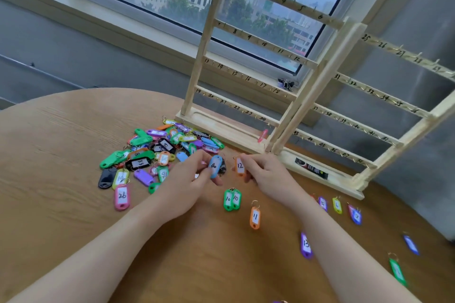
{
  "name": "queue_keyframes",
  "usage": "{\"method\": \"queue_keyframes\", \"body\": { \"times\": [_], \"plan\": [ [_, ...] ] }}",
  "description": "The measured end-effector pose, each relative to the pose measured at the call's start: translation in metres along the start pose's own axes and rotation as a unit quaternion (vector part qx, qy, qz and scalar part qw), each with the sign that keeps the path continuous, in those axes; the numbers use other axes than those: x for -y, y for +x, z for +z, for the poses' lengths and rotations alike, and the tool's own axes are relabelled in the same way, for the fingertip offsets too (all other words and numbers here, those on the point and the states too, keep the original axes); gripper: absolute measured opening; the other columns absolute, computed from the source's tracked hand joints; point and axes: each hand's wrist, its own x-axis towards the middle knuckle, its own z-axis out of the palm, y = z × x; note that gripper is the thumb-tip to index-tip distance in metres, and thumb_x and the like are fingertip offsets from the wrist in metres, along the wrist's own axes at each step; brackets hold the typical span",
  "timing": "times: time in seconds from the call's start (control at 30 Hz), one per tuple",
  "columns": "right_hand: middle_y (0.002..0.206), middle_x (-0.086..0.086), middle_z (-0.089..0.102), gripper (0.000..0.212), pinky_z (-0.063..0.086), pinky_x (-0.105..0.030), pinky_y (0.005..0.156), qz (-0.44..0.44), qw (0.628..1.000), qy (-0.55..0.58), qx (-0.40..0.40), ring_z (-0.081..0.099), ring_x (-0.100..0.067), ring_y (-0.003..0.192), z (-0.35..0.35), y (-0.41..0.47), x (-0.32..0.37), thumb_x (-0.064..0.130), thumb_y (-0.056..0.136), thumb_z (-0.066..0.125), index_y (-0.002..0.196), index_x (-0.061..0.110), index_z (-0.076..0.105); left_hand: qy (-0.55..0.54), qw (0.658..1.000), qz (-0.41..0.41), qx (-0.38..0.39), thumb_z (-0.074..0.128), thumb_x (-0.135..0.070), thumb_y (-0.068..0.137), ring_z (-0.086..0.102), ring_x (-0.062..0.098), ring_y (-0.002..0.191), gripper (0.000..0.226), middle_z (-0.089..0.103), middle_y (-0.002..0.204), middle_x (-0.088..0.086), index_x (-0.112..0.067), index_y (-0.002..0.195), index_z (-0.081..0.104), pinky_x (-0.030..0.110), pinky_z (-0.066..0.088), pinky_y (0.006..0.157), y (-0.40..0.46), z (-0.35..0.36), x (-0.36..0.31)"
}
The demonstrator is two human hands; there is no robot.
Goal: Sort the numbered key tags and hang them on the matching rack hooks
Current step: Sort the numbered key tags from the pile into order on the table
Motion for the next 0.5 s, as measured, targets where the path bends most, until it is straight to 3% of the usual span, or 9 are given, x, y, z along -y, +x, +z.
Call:
{"method": "queue_keyframes", "body": {
  "times": [0.07, 0.1, 0.17, 0.2, 0.3, 0.37, 0.43, 0.5],
  "plan": [
    [0.063, 0.006, 0.057, 0.042, 0.034, -0.025, 0.056, 0.02, 1.0, 0.002, -0.002, 0.044, -0.008, 0.058, -0.005, -0.017, -0.01, 0.04, 0.105, 0.048, 0.09, 0.01, 0.074, -0.009, 1.0, 0.008, 0.024, 0.047, -0.018, 0.106, 0.06, 0.003, 0.068, 0.008, 0.076, 0.092, -0.019, -0.024, 0.106, 0.052, 0.035, 0.042, 0.066, -0.004, 0.004, -0.006],
    [0.064, 0.006, 0.055, 0.037, 0.034, -0.024, 0.056, 0.032, 0.999, 0.006, -0.006, 0.044, -0.006, 0.058, -0.009, -0.025, -0.015, 0.039, 0.104, 0.051, 0.09, 0.013, 0.075, -0.015, 0.999, 0.009, 0.041, 0.046, -0.018, 0.106, 0.06, 0.013, 0.067, 0.007, 0.076, 0.095, -0.018, -0.023, 0.106, 0.051, 0.04, 0.042, 0.065, -0.006, 0.005, -0.009],
    [0.063, 0.005, 0.058, 0.03, 0.037, -0.022, 0.057, 0.066, 0.997, 0.019, -0.021, 0.047, -0.003, 0.058, -0.017, -0.042, -0.024, 0.037, 0.103, 0.055, 0.089, 0.018, 0.075, -0.018, 0.997, 0.003, 0.077, 0.045, -0.02, 0.107, 0.059, 0.033, 0.078, 0.007, 0.076, 0.099, -0.018, -0.026, 0.105, 0.047, 0.051, 0.045, 0.076, -0.011, 0.009, -0.015],
    [0.064, 0.004, 0.06, 0.028, 0.04, -0.022, 0.06, 0.08, 0.996, 0.028, -0.028, 0.05, -0.003, 0.059, -0.021, -0.05, -0.029, 0.035, 0.102, 0.057, 0.089, 0.018, 0.075, -0.02, 0.996, -0.002, 0.086, 0.044, -0.02, 0.107, 0.059, 0.035, 0.086, 0.008, 0.076, 0.099, -0.018, -0.028, 0.104, 0.046, 0.051, 0.045, 0.083, -0.012, 0.011, -0.016],
    [0.064, -0.001, 0.065, 0.027, 0.042, -0.021, 0.061, 0.103, 0.992, 0.041, -0.056, 0.054, -0.004, 0.059, -0.03, -0.069, -0.039, 0.032, 0.1, 0.06, 0.083, 0.016, 0.074, -0.056, 0.995, -0.007, 0.086, 0.043, -0.016, 0.107, 0.064, 0.017, 0.097, 0.009, 0.077, 0.096, -0.012, -0.023, 0.103, 0.048, 0.035, 0.044, 0.085, -0.014, 0.014, -0.017],
    [0.06, 0.001, 0.063, 0.027, 0.038, -0.016, 0.055, 0.113, 0.99, 0.034, -0.075, 0.051, -0.003, 0.055, -0.032, -0.079, -0.046, 0.031, 0.099, 0.063, 0.079, 0.016, 0.074, -0.071, 0.994, -0.013, 0.082, 0.042, -0.014, 0.107, 0.065, 0.015, 0.103, 0.009, 0.078, 0.094, -0.008, -0.015, 0.102, 0.05, 0.022, 0.043, 0.086, -0.013, 0.016, -0.016],
    [0.061, 0.0, 0.064, 0.025, 0.036, -0.017, 0.054, 0.118, 0.988, 0.031, -0.09, 0.048, -0.003, 0.054, -0.03, -0.086, -0.055, 0.03, 0.096, 0.066, 0.077, 0.017, 0.076, -0.064, 0.994, -0.02, 0.084, 0.041, -0.015, 0.108, 0.065, 0.018, 0.106, 0.012, 0.078, 0.094, -0.008, -0.013, 0.1, 0.05, 0.024, 0.043, 0.09, -0.012, 0.016, -0.013],
    [0.063, 0.002, 0.064, 0.023, 0.035, -0.016, 0.054, 0.119, 0.988, 0.019, -0.101, 0.046, -0.001, 0.053, -0.026, -0.09, -0.062, 0.031, 0.096, 0.067, 0.079, 0.02, 0.077, -0.054, 0.995, -0.021, 0.085, 0.041, -0.017, 0.108, 0.065, 0.02, 0.108, 0.015, 0.077, 0.093, -0.009, -0.014, 0.097, 0.05, 0.035, 0.043, 0.098, -0.013, 0.016, -0.01]
  ]
}}
